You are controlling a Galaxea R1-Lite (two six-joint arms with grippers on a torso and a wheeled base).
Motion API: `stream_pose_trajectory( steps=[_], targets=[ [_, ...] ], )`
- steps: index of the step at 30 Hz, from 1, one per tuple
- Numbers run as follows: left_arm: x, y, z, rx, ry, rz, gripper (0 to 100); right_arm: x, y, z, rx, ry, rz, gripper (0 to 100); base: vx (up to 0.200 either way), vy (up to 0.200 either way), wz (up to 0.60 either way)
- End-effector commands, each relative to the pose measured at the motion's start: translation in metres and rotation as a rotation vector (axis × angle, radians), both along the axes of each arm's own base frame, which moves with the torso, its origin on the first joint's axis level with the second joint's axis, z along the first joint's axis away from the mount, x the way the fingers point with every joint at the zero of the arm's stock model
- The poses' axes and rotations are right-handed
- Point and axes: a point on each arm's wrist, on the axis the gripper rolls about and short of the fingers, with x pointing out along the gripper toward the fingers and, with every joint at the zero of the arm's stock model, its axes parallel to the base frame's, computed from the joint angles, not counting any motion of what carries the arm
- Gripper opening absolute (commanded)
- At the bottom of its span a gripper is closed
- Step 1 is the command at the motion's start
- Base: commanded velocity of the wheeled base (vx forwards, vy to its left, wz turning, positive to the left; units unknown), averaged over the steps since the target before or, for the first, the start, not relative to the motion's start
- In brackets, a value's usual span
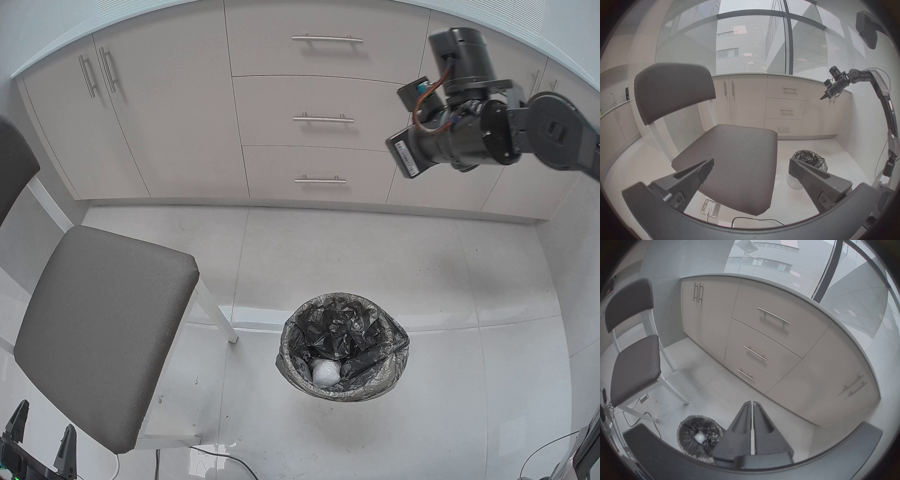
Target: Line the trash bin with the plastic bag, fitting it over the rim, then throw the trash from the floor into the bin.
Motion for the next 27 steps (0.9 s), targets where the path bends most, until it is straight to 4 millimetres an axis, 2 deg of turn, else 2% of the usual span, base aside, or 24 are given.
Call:
stream_pose_trajectory(
  steps=[1,2,4,6,8,11,12,13,15,18,21,22,26,27],
  targets=[
    [0.000,0.000,-0.005,0.003,0.004,0.003,100,-0.034,-0.039,0.042,0.038,-0.054,-0.032,0,0.000,0.000,0.00],
    [0.000,0.000,-0.005,0.006,0.004,0.002,100,-0.047,-0.048,0.053,0.048,-0.068,-0.035,0,0.000,0.000,0.00],
    [0.000,0.000,-0.005,0.006,0.004,0.002,100,-0.059,-0.056,0.060,0.050,-0.073,-0.035,0,0.000,0.000,0.00],
    [0.000,0.000,-0.005,0.003,0.004,0.000,100,-0.082,-0.071,0.073,0.042,-0.074,-0.034,0,0.000,0.000,0.00],
    [0.000,0.000,-0.005,0.005,0.004,0.000,100,-0.094,-0.080,0.078,0.029,-0.071,-0.041,0,0.000,0.000,0.00],
    [0.000,0.000,-0.005,0.005,0.004,0.000,100,-0.110,-0.108,0.091,0.023,-0.095,-0.093,0,0.000,0.000,0.00],
    [0.000,0.000,-0.005,0.005,0.004,0.000,100,-0.111,-0.110,0.091,0.022,-0.095,-0.095,0,0.000,0.000,0.00],
    [0.000,0.000,-0.005,-0.003,0.003,0.002,100,-0.121,-0.126,0.097,0.009,-0.110,-0.130,0,0.000,0.000,0.00],
    [0.000,0.000,-0.005,-0.011,0.003,0.005,100,-0.132,-0.137,0.101,-0.006,-0.115,-0.138,0,0.000,0.000,0.00],
    [0.000,0.000,-0.005,0.014,0.003,0.003,100,-0.174,-0.169,0.105,-0.056,-0.072,-0.116,0,0.000,0.000,0.00],
    [0.000,0.000,-0.005,0.015,0.003,0.003,100,-0.219,-0.188,0.101,-0.091,-0.007,-0.068,0,0.000,0.000,0.00],
    [0.000,0.000,-0.005,0.015,0.003,0.003,100,-0.252,-0.198,0.098,-0.100,0.018,-0.024,0,0.000,0.000,0.00],
    [0.000,0.000,-0.005,0.015,0.003,0.003,100,-0.344,-0.220,0.085,-0.087,-0.015,-0.077,0,0.000,0.000,0.00],
    [0.000,0.000,-0.005,0.015,0.003,0.003,100,-0.351,-0.221,0.084,-0.084,-0.028,-0.085,0,0.000,0.000,0.00]
  ],
)
